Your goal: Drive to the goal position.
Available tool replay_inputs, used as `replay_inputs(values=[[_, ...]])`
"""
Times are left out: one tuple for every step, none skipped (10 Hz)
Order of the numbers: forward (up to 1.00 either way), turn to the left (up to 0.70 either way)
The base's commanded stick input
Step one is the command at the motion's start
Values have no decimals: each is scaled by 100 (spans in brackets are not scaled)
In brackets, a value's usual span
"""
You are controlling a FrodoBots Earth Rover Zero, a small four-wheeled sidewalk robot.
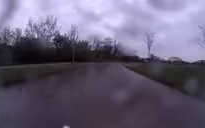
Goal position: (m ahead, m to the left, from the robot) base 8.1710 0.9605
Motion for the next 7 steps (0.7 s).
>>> replay_inputs(values=[[70, 0], [70, 0], [70, 0], [70, 0], [70, 0], [70, 0], [70, 0]])
